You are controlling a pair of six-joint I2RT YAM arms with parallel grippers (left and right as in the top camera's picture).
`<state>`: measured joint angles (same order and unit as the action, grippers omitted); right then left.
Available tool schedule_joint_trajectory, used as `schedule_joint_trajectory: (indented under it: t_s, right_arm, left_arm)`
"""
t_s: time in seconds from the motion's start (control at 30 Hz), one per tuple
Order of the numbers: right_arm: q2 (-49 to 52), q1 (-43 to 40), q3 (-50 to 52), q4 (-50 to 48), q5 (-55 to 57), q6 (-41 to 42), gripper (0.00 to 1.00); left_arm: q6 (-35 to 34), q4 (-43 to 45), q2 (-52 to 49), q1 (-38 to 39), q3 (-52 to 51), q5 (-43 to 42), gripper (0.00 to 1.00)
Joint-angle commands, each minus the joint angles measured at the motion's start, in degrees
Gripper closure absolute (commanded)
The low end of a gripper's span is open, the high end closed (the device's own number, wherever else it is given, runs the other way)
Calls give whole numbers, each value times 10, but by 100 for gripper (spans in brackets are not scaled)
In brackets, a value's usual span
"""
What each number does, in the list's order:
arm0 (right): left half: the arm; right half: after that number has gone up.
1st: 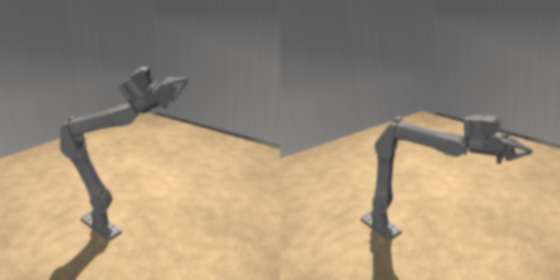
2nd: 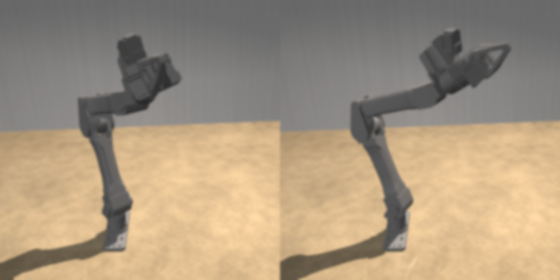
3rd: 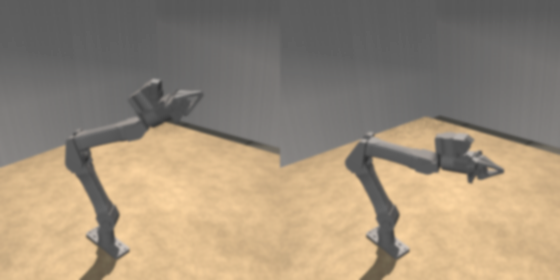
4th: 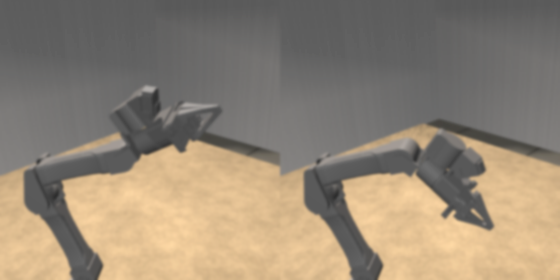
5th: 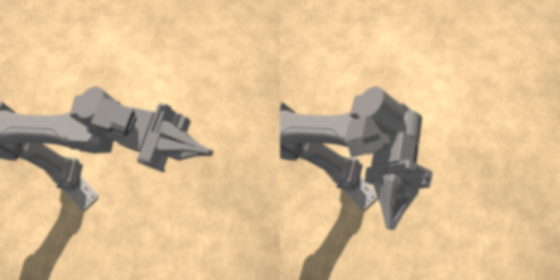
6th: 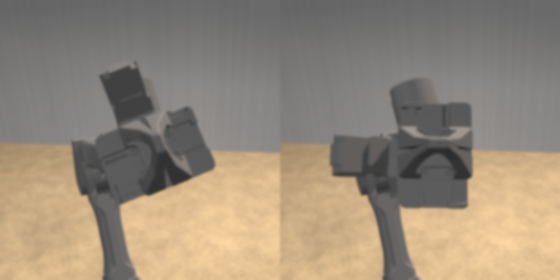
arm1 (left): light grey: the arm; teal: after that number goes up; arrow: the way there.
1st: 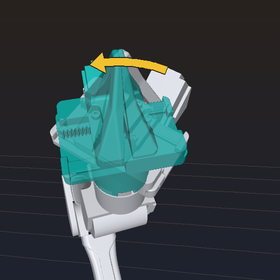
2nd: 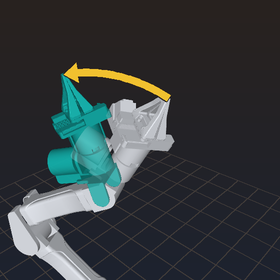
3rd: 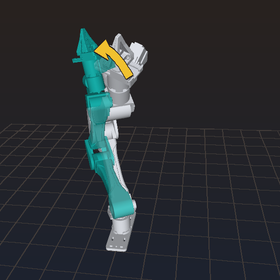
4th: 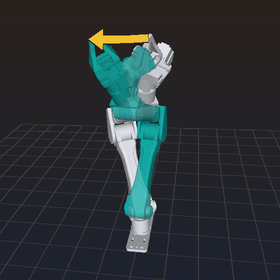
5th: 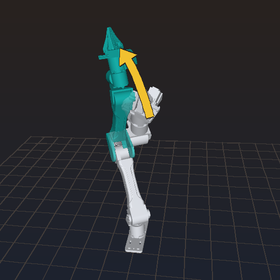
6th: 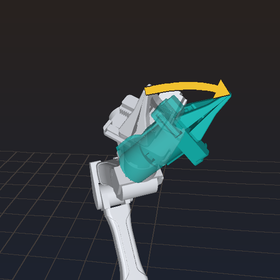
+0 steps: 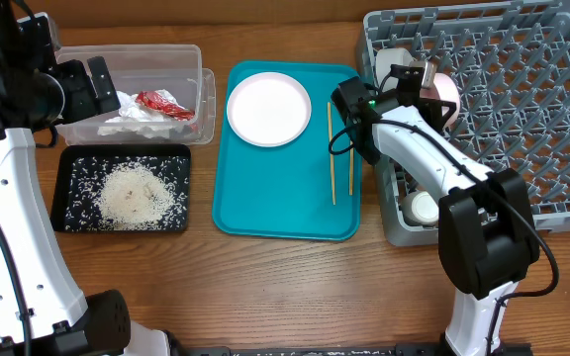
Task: Sort waste into correct bins and load items into the dishwasher
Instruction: 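Release the pink bowl and reach the right gripper to the white plate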
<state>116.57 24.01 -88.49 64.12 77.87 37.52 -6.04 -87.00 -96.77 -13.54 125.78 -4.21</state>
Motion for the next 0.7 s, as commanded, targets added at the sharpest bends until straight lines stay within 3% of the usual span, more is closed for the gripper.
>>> schedule_joint_trajectory:
  t_s: [0.0, 0.2, 0.23, 0.33, 0.53, 0.67]
  right_arm:
    - [-5, 14, -1, 12, -30, 0, 95]
    - [-11, 51, -4, 24, -30, 0, 75]
    - [-11, 58, -4, 25, -30, 0, 68]
    - [-14, 77, -5, 26, -30, 0, 30]
    - [-22, 91, -34, 29, -60, -3, 14]
    - [-33, 91, -81, 12, -179, -78, 5]
  left_arm:
    - [0, 3, -3, 0, 0, 3, 0]
    - [0, 3, -3, 0, 0, 3, 0]
    - [0, 3, -3, 0, 0, 3, 0]
    - [1, 3, -3, 0, 0, 3, 0]
    - [1, 3, -3, 0, 0, 3, 0]
    - [0, 3, -3, 0, 0, 3, 0]
